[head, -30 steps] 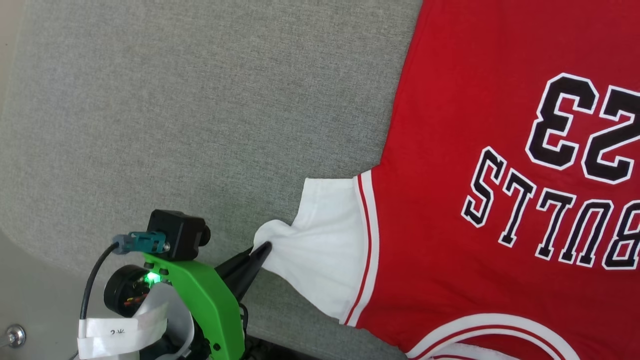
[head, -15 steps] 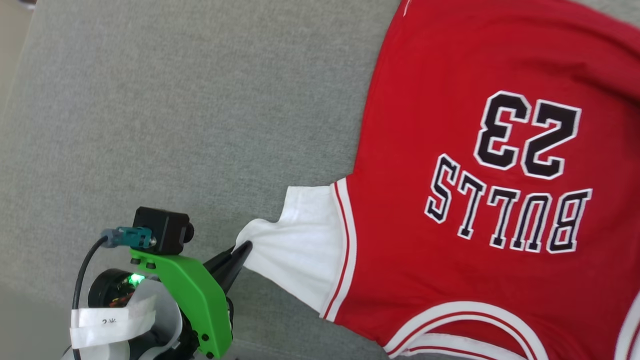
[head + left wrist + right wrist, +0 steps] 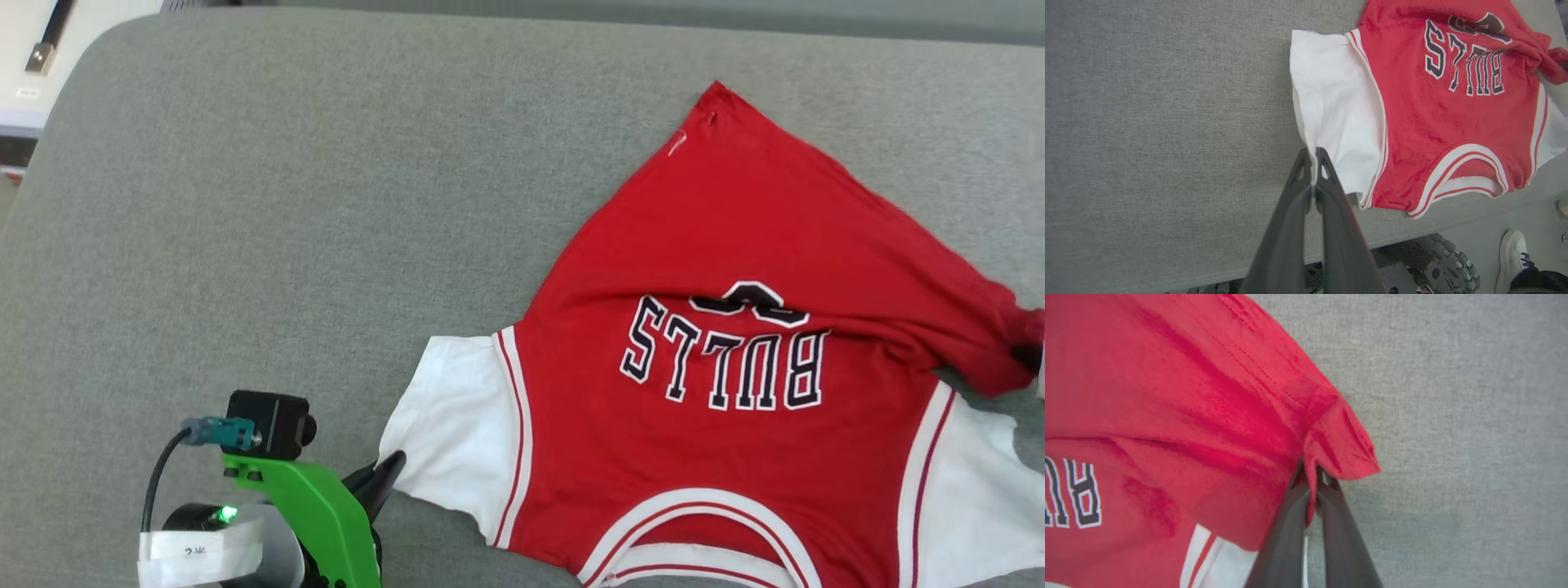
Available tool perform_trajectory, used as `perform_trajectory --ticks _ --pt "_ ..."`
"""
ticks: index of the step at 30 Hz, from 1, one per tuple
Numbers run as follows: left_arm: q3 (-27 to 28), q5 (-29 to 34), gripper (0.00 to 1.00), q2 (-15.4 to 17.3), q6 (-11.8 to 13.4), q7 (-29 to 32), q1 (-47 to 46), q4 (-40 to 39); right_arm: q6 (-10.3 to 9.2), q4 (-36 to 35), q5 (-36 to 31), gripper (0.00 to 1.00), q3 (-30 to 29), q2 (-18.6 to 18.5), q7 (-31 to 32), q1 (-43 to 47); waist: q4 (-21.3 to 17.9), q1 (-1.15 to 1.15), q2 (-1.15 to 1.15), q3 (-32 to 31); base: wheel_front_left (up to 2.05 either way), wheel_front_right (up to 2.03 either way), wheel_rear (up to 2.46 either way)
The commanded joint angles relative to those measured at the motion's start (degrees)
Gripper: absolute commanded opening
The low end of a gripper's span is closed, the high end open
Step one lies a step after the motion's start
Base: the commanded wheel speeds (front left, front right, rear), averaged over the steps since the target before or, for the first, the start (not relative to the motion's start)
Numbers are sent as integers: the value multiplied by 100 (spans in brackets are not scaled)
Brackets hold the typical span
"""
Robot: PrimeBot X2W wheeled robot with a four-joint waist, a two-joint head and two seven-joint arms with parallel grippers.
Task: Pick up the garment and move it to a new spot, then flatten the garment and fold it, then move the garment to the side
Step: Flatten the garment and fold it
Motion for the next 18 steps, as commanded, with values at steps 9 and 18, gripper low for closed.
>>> perform_trajectory --ticks 9,18 --pt "-35 -95 0 -212 85 -255 265 184 -5 -1030 133 0 -562 108 -222 1668 -673 0 0 -912 0 0 0" --pt "-107 -161 0 -372 52 -393 352 331 -5 -1548 128 0 -1068 726 -323 2720 -742 0 0 -975 0 0 0"
